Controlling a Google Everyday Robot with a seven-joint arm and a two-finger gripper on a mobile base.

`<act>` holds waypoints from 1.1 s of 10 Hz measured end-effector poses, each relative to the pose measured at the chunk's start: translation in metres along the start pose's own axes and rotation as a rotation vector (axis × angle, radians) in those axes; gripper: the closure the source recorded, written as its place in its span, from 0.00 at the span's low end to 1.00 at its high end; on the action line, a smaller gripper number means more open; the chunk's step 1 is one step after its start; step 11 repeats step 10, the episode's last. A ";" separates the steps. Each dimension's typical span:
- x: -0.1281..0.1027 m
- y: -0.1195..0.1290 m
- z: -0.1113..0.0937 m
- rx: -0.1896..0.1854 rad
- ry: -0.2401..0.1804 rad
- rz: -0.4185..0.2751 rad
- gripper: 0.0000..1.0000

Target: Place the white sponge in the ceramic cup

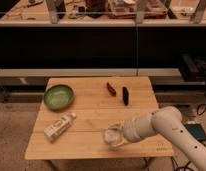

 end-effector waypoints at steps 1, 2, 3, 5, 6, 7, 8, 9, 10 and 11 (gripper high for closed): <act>0.000 0.003 -0.001 -0.009 -0.002 0.001 0.20; 0.000 0.006 -0.002 -0.018 -0.002 0.001 0.20; 0.001 0.008 -0.002 -0.024 -0.001 0.000 0.20; 0.002 0.011 -0.003 -0.031 -0.005 -0.002 0.20; 0.001 0.014 -0.004 -0.034 -0.005 0.003 0.20; -0.002 0.020 -0.009 -0.041 -0.002 0.021 0.20; -0.006 0.023 -0.012 -0.043 0.002 0.036 0.20; -0.014 0.028 -0.019 -0.040 0.009 0.064 0.20; -0.016 0.030 -0.021 -0.039 0.012 0.068 0.20; -0.016 0.030 -0.021 -0.039 0.012 0.068 0.20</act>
